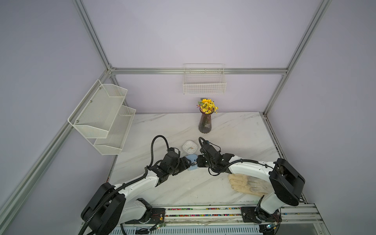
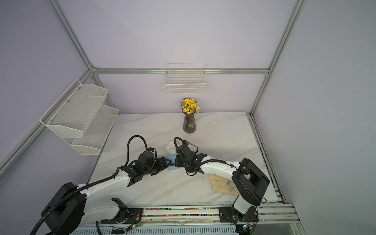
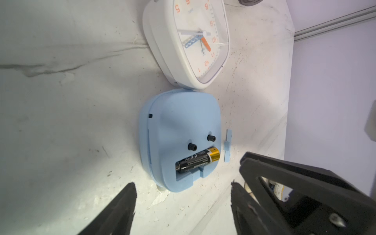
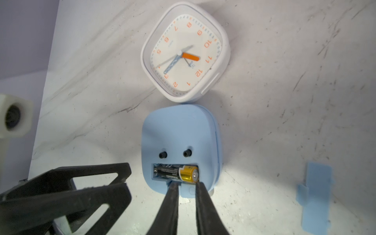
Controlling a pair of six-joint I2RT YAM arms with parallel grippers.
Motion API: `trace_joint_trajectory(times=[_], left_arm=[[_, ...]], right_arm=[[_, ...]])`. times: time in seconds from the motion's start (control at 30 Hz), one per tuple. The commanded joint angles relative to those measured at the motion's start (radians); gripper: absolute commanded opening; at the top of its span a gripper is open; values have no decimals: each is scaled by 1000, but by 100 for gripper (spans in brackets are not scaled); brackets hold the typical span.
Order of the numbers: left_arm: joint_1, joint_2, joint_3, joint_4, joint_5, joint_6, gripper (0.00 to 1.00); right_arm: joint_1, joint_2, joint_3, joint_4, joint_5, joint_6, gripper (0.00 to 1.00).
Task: Insert the battery into the alarm
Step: Adjust the alarm at the center of the board, then install the battery in the alarm.
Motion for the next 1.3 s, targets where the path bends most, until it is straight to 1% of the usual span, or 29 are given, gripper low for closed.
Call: trace_joint_trajectory(times=[0.0,0.23,0.43,0.53,0.83,0.87,1.27], left_arm=[[20,16,29,4,-20,22,72],[49,64,11,113,-1,0,64],[68,91,27,138,4,6,62],[71,116,33,162,26,8,61],[76,179,69,172,75,10,59],[77,216,71,173,75,9,59],[76,253,80,160,85,-6,55]], right_arm=[[11,25,55,-74,43,-35,21],[21,79,111,-106,65,-48,21],[31,109,129,-135,74,-54,19],[37,127,136,-141,65,-54,19],[44,157,155,-158,74,-51,18],[44,159,157,-161,78,-51,18],[47,181,162,-171,80,-48,16]])
